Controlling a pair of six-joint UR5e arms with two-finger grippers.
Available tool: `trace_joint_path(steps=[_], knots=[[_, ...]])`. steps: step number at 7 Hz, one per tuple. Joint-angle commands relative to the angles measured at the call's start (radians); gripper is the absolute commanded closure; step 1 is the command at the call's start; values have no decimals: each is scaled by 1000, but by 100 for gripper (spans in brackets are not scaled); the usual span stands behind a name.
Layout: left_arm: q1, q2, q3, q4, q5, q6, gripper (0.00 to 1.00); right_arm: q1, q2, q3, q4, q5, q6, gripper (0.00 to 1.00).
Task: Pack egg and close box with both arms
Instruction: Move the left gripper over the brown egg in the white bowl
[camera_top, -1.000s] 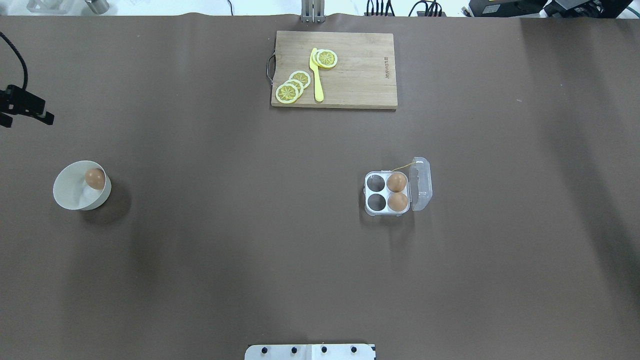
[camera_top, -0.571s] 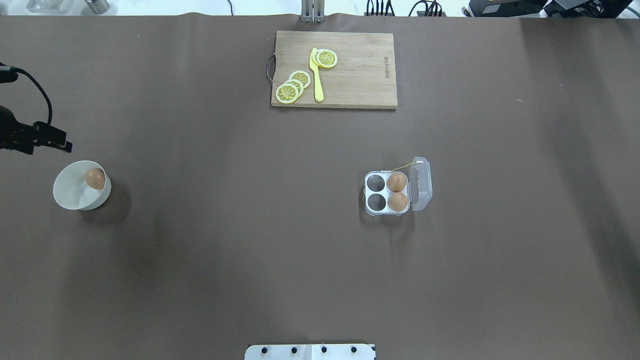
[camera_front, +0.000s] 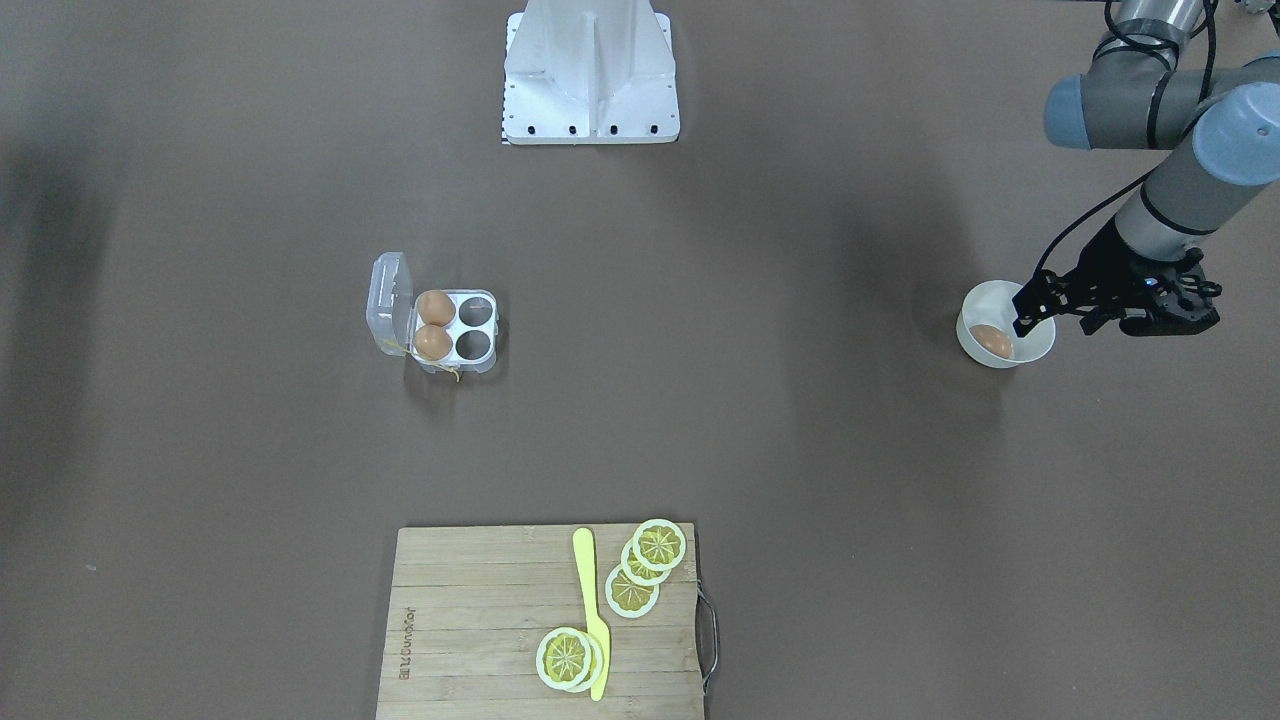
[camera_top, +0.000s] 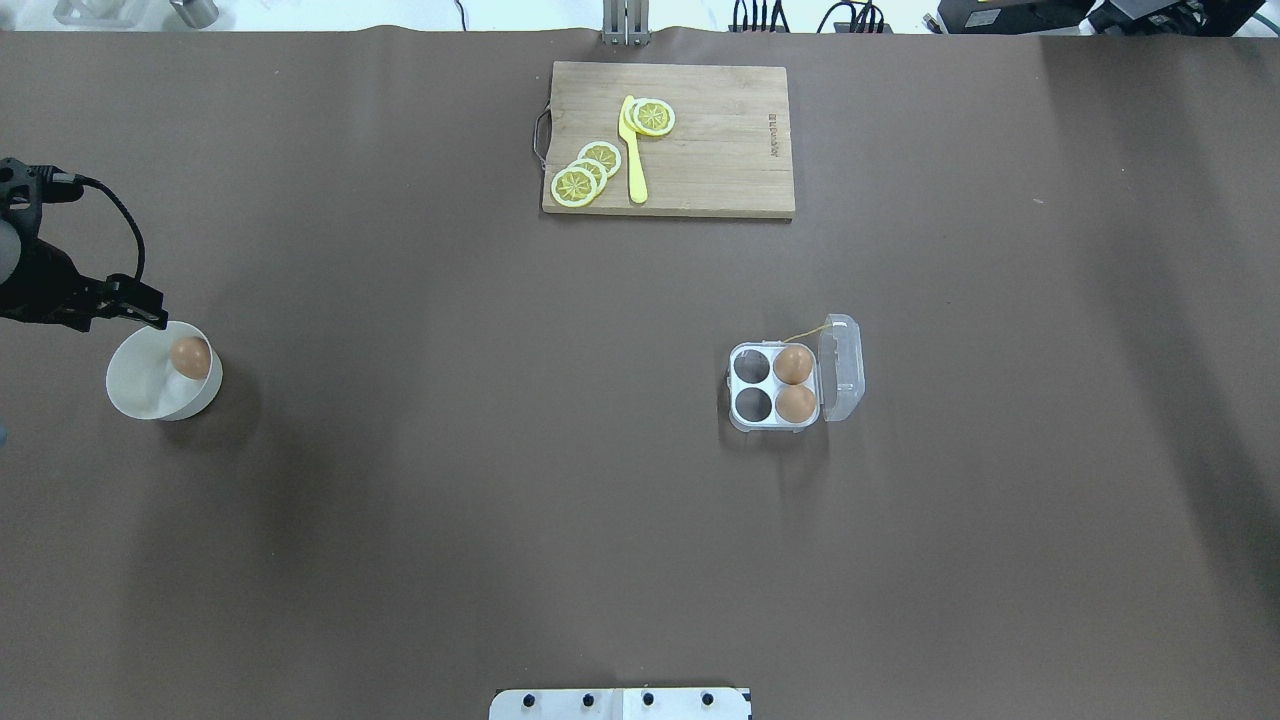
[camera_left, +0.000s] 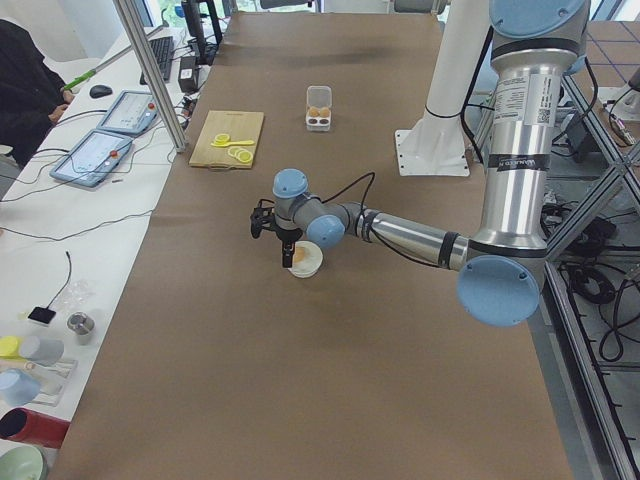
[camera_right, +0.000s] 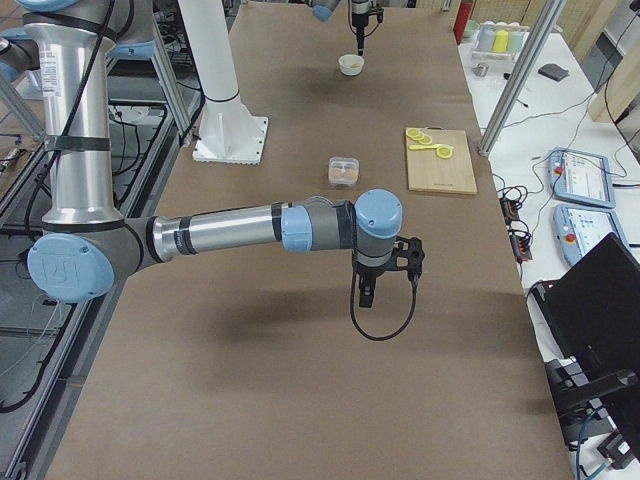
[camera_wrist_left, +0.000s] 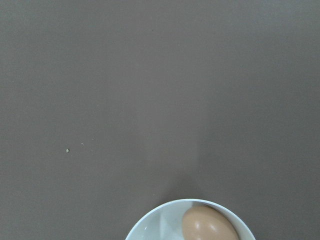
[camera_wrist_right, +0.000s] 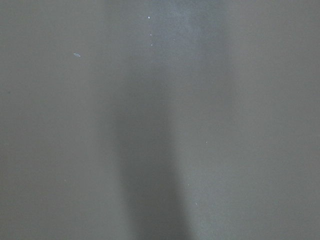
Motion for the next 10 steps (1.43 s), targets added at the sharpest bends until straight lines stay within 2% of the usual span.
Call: trace_joint_path(steps=[1, 3, 4, 7, 10], knots=[[48, -24, 21, -5, 4, -36, 8, -1, 1, -5, 0, 6, 0, 0], [79, -27, 21, -5, 54, -79, 8, -1, 1, -6, 0, 7, 0, 0], [78, -26, 18, -5, 58, -79, 9, -1, 1, -11, 0, 6, 0, 0], [79, -13, 14, -12, 52, -79, 19, -1, 1, -11, -1, 7, 0, 0], [92, -10, 15, -14, 50, -79, 21, -1, -2, -11, -1, 9, 0, 0]])
